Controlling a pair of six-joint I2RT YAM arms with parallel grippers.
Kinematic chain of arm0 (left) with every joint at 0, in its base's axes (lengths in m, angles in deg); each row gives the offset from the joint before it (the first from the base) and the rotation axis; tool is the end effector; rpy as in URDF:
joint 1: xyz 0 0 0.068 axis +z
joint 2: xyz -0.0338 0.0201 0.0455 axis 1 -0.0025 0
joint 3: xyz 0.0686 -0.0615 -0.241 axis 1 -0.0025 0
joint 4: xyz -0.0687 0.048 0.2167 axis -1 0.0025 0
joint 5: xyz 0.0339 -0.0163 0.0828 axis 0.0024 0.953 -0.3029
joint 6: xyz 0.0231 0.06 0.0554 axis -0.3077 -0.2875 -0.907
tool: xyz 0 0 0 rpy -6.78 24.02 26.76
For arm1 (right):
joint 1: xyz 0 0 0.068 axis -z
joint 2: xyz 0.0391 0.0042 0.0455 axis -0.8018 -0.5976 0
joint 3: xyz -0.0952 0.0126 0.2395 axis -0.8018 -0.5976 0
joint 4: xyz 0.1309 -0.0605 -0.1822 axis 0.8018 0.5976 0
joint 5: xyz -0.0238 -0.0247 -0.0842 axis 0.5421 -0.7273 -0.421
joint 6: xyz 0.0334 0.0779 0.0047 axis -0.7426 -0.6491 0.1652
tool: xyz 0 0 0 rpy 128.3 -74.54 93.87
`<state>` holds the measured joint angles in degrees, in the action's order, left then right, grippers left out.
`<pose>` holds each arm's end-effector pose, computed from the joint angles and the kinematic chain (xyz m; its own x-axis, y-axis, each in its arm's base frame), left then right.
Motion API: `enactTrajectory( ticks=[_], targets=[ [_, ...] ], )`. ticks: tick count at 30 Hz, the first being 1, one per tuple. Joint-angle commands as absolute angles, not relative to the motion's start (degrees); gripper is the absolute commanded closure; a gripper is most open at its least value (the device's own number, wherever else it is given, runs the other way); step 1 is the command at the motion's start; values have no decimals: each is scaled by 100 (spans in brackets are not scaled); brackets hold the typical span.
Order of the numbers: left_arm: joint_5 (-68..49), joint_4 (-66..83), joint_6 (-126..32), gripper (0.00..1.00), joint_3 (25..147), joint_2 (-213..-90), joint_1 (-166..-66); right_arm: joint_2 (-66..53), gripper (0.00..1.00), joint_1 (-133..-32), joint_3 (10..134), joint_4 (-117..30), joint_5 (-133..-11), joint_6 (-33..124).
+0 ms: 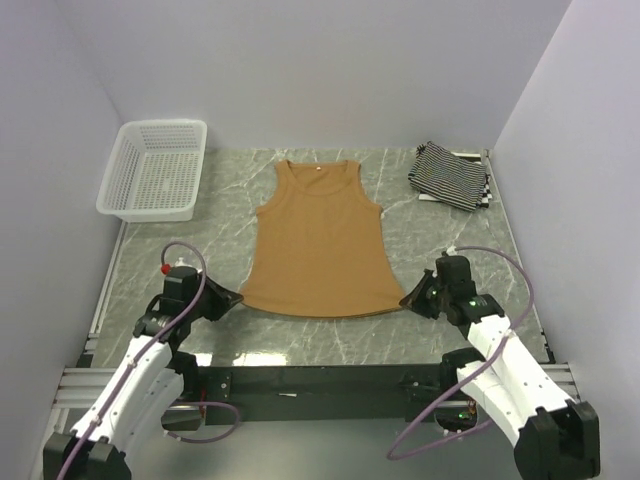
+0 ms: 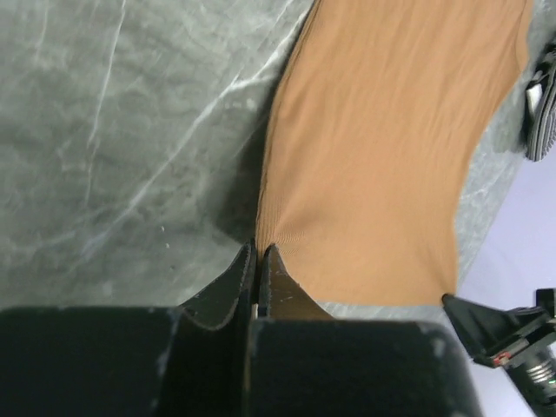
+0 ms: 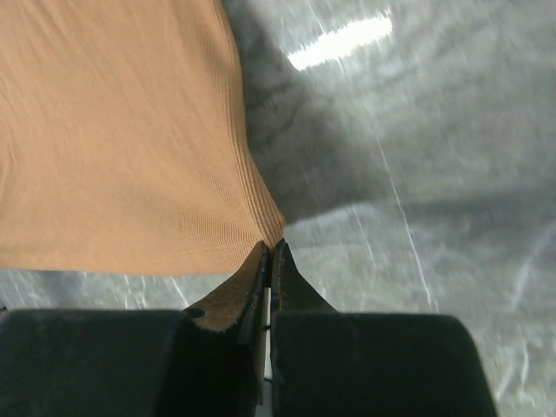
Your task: Fold and stack the tank tops
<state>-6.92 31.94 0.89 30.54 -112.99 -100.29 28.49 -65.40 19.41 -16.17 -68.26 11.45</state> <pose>0.1475 -0.0417 0.1466 -0.6052 -0.7509 -0.2644 -0.4091 0.5783 -0.7059 0.1534 0.0477 0.1498 -0.7858 0.4901 -0.3772 0.2517 0.8105 0.5289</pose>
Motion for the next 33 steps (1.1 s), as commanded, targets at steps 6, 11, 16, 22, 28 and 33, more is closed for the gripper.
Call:
enactTrajectory(
  ticks=[6,11,16,22,28,33],
  targets=[
    [-821,3890,426,75,3407,-10516,-10111,3394,82,-6508,2198,-449,-6913,960],
    [-689,4004,311,57,3643,-10411,-10111,3763,47,-6508,2303,-272,-6896,1004],
    [-812,3908,136,52,3934,-10409,-10119,4010,46,-6753,2356,-474,-7036,926],
    [-1005,3407,-602,53,4943,-11918,-10093,2635,51,-9264,3075,-1203,-8406,-136],
    [-1145,3914,-1604,55,7103,-13352,-9953,80,62,-11189,4900,-1915,-9348,-569],
    [-1418,4171,-1877,54,8064,-13627,-9654,-2008,65,-12071,6721,-1706,-9647,-517]
  ],
)
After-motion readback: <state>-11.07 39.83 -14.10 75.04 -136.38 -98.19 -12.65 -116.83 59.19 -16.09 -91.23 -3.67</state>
